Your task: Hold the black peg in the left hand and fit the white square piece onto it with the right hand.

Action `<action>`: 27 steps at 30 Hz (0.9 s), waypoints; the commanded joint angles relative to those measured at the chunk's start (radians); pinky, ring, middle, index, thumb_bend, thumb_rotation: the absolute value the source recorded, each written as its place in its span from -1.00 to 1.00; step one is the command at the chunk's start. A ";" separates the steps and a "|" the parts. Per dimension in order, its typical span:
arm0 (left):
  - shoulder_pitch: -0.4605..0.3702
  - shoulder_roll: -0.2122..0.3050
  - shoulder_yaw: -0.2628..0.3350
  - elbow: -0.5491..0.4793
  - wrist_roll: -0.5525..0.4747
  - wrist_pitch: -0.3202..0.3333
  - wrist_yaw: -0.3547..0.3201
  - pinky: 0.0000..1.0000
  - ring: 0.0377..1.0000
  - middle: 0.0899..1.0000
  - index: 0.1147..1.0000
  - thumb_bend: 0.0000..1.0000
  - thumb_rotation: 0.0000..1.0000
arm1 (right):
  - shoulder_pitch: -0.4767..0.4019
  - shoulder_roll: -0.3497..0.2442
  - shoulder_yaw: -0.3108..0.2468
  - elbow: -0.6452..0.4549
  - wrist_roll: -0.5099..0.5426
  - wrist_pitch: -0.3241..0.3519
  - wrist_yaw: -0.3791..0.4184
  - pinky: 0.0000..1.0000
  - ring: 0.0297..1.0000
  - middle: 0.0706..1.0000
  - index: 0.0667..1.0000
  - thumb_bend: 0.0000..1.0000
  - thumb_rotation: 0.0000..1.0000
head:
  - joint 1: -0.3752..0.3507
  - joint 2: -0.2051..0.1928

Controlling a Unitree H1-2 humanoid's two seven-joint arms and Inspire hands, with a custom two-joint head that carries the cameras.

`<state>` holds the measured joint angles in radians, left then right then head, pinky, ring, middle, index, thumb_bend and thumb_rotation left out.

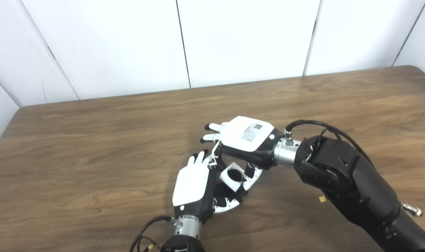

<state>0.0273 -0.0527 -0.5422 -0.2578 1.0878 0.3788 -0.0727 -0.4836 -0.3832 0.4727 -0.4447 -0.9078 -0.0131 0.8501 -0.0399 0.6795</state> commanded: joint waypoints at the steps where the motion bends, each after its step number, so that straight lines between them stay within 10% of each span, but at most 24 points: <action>1: 0.003 -0.025 -0.037 0.043 0.029 0.011 -0.031 0.98 0.95 0.76 -0.15 0.04 -0.84 | -0.004 -0.007 0.016 0.001 -0.001 -0.013 0.033 0.84 1.00 0.83 -0.09 0.05 -0.71 | -0.002 0.001; 14: -0.009 -0.026 -0.042 0.074 0.026 0.020 -0.013 0.93 0.93 0.73 -0.15 0.04 -0.83 | -0.003 0.010 0.025 -0.025 -0.020 0.029 0.087 0.83 1.00 0.83 -0.09 0.05 -0.70 | -0.004 0.006; 18: -0.009 -0.027 -0.041 0.073 0.020 0.021 -0.008 0.94 0.94 0.74 0.07 0.39 -0.56 | -0.002 0.006 0.026 -0.021 -0.028 0.029 0.082 0.78 1.00 0.82 0.19 0.73 -0.48 | -0.003 0.006; 27: -0.004 -0.027 -0.031 0.065 0.012 0.024 0.000 0.93 0.93 0.74 0.27 0.60 -0.41 | -0.003 -0.001 0.018 -0.013 -0.032 0.020 0.078 0.72 1.00 0.81 0.28 0.84 -0.41 | -0.001 0.008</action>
<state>0.0131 -0.0591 -0.5503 -0.2059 1.0911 0.4076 -0.0672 -0.4591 -0.3820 0.4951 -0.4467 -0.9459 0.0219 0.9283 -0.0399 0.6872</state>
